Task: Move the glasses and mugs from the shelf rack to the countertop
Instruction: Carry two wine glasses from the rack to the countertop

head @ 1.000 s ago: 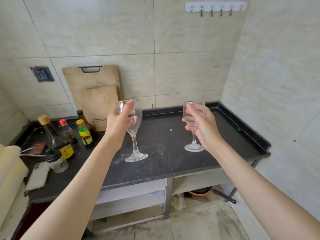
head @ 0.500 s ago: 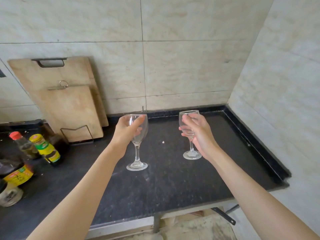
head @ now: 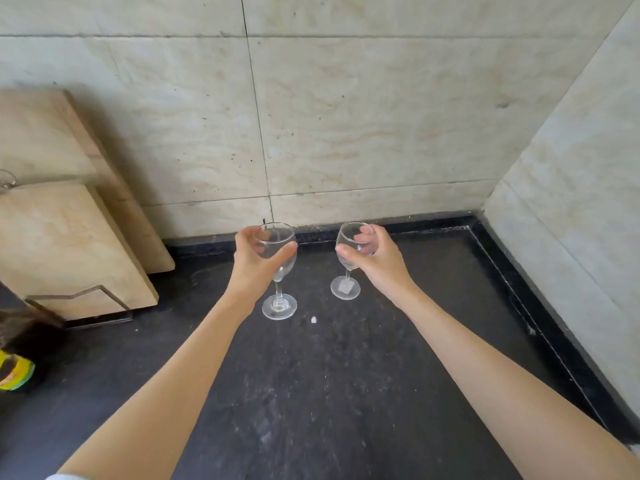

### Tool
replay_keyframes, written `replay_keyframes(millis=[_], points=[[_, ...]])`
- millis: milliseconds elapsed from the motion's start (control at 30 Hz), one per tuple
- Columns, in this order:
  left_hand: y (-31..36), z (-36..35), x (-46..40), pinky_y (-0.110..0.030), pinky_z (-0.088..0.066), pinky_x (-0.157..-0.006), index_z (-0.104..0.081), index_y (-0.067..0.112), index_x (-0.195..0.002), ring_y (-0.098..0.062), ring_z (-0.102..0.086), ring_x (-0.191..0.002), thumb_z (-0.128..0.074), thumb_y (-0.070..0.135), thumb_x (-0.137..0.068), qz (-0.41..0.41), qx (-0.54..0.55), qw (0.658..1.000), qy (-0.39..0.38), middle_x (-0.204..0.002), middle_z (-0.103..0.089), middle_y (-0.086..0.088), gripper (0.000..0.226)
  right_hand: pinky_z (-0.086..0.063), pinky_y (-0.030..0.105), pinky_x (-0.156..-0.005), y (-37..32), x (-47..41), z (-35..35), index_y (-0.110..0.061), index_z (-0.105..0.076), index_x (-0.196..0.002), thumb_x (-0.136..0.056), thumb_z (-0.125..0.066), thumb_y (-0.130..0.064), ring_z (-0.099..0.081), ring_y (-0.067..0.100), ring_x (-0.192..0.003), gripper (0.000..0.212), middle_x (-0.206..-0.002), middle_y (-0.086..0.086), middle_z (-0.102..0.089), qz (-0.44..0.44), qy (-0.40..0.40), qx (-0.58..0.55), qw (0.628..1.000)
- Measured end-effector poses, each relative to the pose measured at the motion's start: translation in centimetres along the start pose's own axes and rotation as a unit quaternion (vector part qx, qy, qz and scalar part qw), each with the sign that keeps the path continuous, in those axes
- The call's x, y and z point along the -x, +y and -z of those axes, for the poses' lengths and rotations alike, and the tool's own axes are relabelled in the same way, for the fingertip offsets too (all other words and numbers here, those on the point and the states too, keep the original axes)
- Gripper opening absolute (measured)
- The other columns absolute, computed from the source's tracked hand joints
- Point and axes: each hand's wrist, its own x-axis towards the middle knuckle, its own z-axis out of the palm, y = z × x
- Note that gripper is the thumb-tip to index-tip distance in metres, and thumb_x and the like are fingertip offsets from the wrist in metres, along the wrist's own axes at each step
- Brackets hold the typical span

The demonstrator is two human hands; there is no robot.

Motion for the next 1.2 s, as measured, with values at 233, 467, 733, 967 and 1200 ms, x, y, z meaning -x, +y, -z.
replay_keyframes(millis=[233, 467, 733, 967, 1200], points=[[-3.6, -4.3, -6.5, -0.037, -0.044, -0.094, -0.036, 0.02, -0.129, -0.018, -0.049, -0.115, -0.077, 0.033, -0.07, 0.026, -0.061, 0.998, -0.004, -0.131, -0.047, 0.006, 0.073, -0.037, 0.018, -0.079, 5.4, -8.9, -0.7, -0.022, -0.043, -0.129, -0.068, -0.077, -0.038, -0.053, 0.01, -0.101, 0.072, -0.12, -0.005, -0.052, -0.013, -0.061, 0.068, 0.996], [-5.5, -7.2, -11.3, -0.031, -0.045, -0.086, -0.035, 0.023, -0.132, -0.017, -0.049, -0.102, -0.077, 0.023, -0.071, 0.025, -0.072, 0.997, 0.001, -0.131, -0.036, -0.007, 0.075, -0.041, 0.026, -0.083, 8.8, -15.9, -2.8, -0.025, -0.038, -0.134, -0.068, -0.078, -0.036, -0.053, 0.014, -0.101, 0.078, -0.114, -0.001, -0.051, -0.009, -0.08, 0.082, 0.993], [-6.4, -8.3, -13.6, -0.028, -0.04, -0.088, -0.033, 0.024, -0.135, -0.02, -0.042, -0.125, -0.075, 0.021, -0.074, 0.013, -0.06, 0.998, -0.004, -0.14, -0.038, -0.007, 0.074, -0.036, 0.025, -0.082, 10.8, -19.0, -4.0, -0.023, -0.039, -0.134, -0.069, -0.077, -0.037, -0.052, 0.017, -0.11, 0.077, -0.123, 0.002, -0.055, -0.024, -0.084, 0.083, 0.993], [-6.2, -8.9, -14.4, -0.039, -0.043, -0.097, -0.031, 0.024, -0.137, -0.019, -0.045, -0.115, -0.075, 0.024, -0.074, 0.007, -0.08, 0.997, -0.009, -0.139, -0.038, -0.008, 0.077, -0.037, 0.026, -0.084, 11.0, -19.4, -4.7, -0.021, -0.04, -0.135, -0.07, -0.077, -0.034, -0.051, 0.018, -0.114, 0.075, -0.126, 0.003, -0.054, -0.029, -0.085, 0.074, 0.993], [-6.2, -9.2, -14.6, -0.035, -0.037, -0.101, -0.024, 0.022, -0.141, -0.02, -0.037, -0.126, -0.072, 0.024, -0.077, 0.016, -0.083, 0.996, -0.012, -0.143, -0.031, -0.01, 0.081, -0.038, 0.029, -0.089, 10.8, -19.3, -4.9, -0.02, -0.03, -0.14, -0.072, -0.076, -0.031, -0.047, 0.022, -0.121, 0.082, -0.136, 0.007, -0.047, -0.053, -0.098, 0.07, 0.991]])
